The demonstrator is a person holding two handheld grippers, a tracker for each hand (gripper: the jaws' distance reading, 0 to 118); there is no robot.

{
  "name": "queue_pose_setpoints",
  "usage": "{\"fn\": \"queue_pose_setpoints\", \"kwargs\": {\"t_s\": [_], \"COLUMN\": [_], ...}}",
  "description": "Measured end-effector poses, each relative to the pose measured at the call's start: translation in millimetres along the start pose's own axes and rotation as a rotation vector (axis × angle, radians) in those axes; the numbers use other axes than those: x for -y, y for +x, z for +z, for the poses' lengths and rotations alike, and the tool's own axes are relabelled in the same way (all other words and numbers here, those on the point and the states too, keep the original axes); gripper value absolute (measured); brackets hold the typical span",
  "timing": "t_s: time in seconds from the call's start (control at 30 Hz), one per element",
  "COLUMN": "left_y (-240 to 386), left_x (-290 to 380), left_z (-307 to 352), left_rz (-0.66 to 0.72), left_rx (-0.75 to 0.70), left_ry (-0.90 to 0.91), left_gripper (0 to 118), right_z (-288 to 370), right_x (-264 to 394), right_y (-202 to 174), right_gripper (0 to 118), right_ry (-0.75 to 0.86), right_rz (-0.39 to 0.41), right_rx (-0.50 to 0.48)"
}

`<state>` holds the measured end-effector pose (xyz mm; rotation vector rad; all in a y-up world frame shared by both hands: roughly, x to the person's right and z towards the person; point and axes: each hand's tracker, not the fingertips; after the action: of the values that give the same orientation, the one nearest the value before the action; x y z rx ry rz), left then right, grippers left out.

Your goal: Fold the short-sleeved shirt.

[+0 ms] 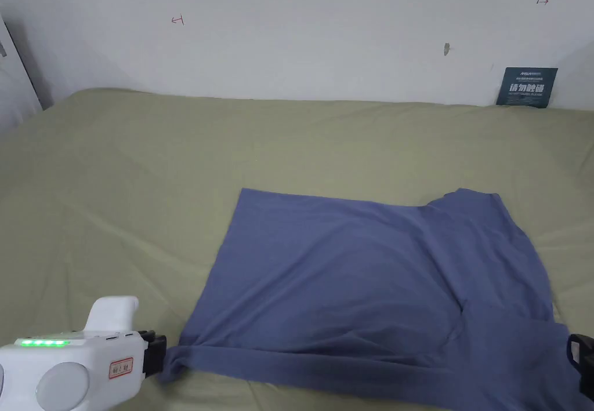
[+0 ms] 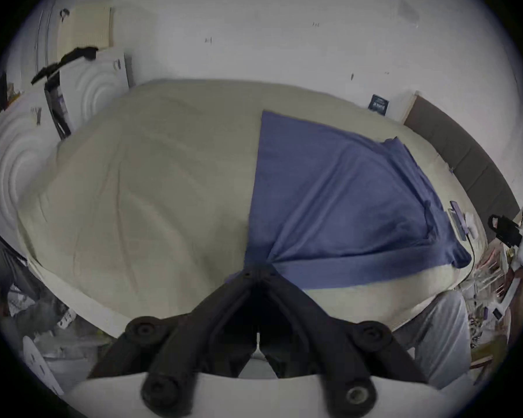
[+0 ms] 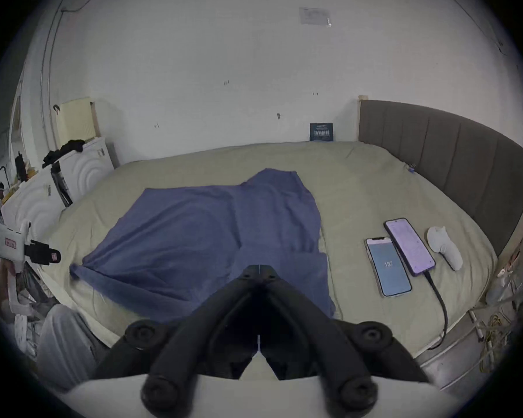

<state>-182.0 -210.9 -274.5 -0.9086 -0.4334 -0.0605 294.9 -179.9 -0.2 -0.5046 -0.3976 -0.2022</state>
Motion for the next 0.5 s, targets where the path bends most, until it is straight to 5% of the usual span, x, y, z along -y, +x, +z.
{"fn": "queue_pose_setpoints", "kwargs": {"t_s": [0.03, 0.07, 0.13, 0.17, 0.3, 0.5], "left_y": [-2.5, -4.7, -11.6, -16.5, -19.0, 2.2], "left_x": [1.6, 2.1, -1.6, -3.7, -6.5, -7.3], "left_z": [-3.8, -9.4, -25.8, -29.0, -58.0, -40.7], "left_rz": [0.028, 0.062, 0.082, 0.078, 0.025, 0.026], "left_rx": [0.034, 0.045, 0.043, 0.050, -0.038, 0.045], "left_ry": [-0.013, -0.028, -0.072, -0.057, -0.137, -0.115], "left_gripper": [2, 24, 117, 118, 112, 3], "right_z": [0.6, -3.5, -2.0, -2.2, -0.8, -9.0], "right_x": [0.6, 7.5, 8.0, 9.5, 13.9, 26.2], "right_y": [1.9, 5.4, 10.4, 13.5, 24.8, 46.6], "right_gripper": [1, 1, 1, 1, 1, 1], "right_ry": [-0.009, -0.020, -0.037, -0.044, -0.074, -0.130], "right_rz": [0.002, 0.000, -0.002, -0.004, -0.012, -0.035], "right_rx": [0.004, 0.001, 0.009, 0.007, 0.011, 0.051]}}
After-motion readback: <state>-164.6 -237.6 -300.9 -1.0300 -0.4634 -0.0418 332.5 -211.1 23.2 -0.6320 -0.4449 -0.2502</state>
